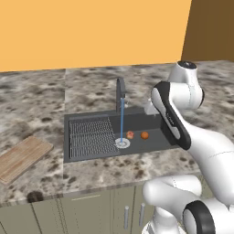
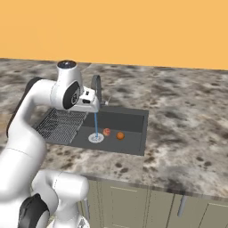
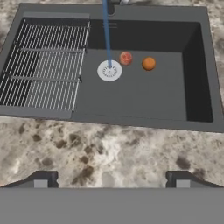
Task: Pick the tangerine, peach from the sink and place them on the cutting board to airdry. Then turn off the sink faucet.
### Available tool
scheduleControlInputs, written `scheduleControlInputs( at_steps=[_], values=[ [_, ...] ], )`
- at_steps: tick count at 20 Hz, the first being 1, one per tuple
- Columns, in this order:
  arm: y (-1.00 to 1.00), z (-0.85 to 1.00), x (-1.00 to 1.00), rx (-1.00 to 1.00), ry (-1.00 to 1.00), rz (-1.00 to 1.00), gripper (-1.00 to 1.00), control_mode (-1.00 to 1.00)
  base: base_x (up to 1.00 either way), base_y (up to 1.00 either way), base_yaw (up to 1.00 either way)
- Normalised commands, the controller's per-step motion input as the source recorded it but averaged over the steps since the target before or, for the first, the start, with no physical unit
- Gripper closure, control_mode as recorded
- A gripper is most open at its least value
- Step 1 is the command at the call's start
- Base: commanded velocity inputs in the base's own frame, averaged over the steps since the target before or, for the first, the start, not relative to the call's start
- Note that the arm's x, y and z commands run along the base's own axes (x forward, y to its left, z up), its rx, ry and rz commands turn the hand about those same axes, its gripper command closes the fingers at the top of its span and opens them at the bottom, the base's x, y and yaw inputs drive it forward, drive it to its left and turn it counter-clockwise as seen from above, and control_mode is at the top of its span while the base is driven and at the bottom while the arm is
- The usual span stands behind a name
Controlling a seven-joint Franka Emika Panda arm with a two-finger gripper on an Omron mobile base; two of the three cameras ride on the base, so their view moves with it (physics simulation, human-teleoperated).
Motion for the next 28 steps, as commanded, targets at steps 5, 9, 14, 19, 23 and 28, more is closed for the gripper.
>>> scheduleControlInputs(
  at_steps=[5,9,14,19,23,28],
  values=[
    [-0.11,-0.24,0.17,0.0,0.0,0.0,-1.0,-1.0,0.0,0.0,0.0],
    [-0.23,-0.23,0.29,0.0,0.0,0.0,-1.0,-1.0,0.0,0.0,0.0],
    [-0.3,-0.21,0.35,0.0,0.01,0.0,-1.0,-1.0,0.0,0.0,0.0],
    [-0.29,-0.2,0.45,0.0,0.05,0.0,-1.0,-1.0,0.0,0.0,0.0],
    [-0.15,-0.2,0.57,0.0,0.07,0.0,-1.0,-1.0,0.0,0.0,0.0],
    [-0.02,-0.4,0.57,0.0,0.07,0.0,-1.0,-1.0,0.0,0.0,0.0]
  ],
)
